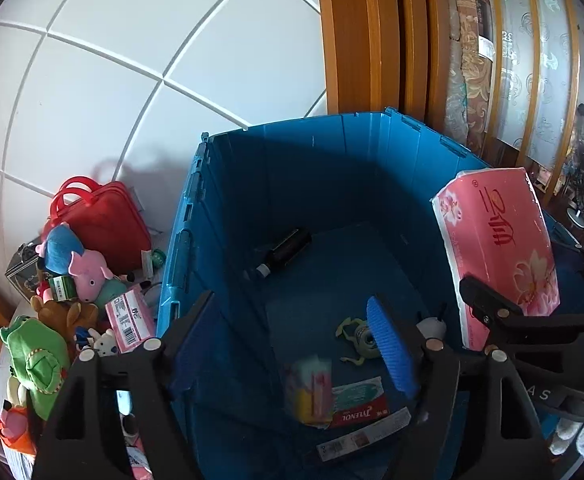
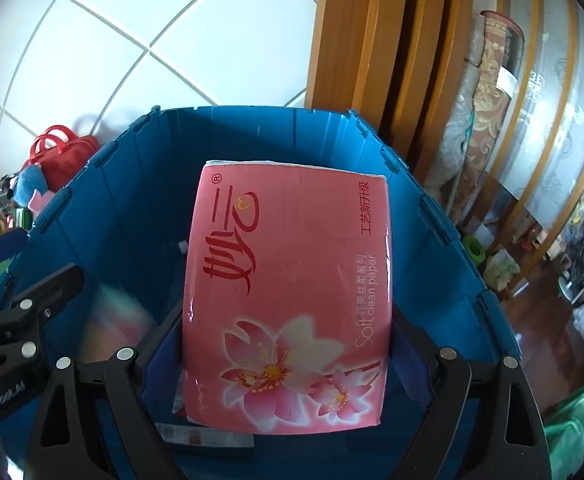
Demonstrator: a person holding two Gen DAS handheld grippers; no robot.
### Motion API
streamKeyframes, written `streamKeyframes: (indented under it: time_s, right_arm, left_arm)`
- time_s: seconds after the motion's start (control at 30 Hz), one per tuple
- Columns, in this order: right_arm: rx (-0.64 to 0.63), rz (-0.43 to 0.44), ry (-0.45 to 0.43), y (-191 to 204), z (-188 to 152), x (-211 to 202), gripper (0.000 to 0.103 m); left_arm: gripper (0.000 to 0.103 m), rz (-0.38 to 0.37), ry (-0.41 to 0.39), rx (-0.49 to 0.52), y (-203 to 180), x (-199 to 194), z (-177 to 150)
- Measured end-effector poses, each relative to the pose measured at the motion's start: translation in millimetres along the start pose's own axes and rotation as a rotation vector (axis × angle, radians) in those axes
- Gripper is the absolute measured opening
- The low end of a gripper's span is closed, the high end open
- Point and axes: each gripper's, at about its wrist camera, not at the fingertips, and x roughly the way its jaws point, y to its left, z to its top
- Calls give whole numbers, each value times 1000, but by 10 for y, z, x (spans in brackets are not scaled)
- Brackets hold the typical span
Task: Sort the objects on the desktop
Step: 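Open the left tool to drop the pad pack while the right tool drops the tissue pack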
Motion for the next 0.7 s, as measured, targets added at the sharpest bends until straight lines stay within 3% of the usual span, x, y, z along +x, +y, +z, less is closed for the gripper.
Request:
streamKeyframes:
  time_s: [0.3,0.47,0.7]
  right_arm:
    - [9,-32,-15,16,-20,-40,92]
    - [4,-65,-47,38,-22,-95,101]
    - [27,-49,-62,1,-38,-135,102]
  left_arm:
    - [76,-9,5,-41,85,21,2]
    - [76,-10,8,-43,99,27,2]
    - [76,-8,-13,-58,119,7,-18]
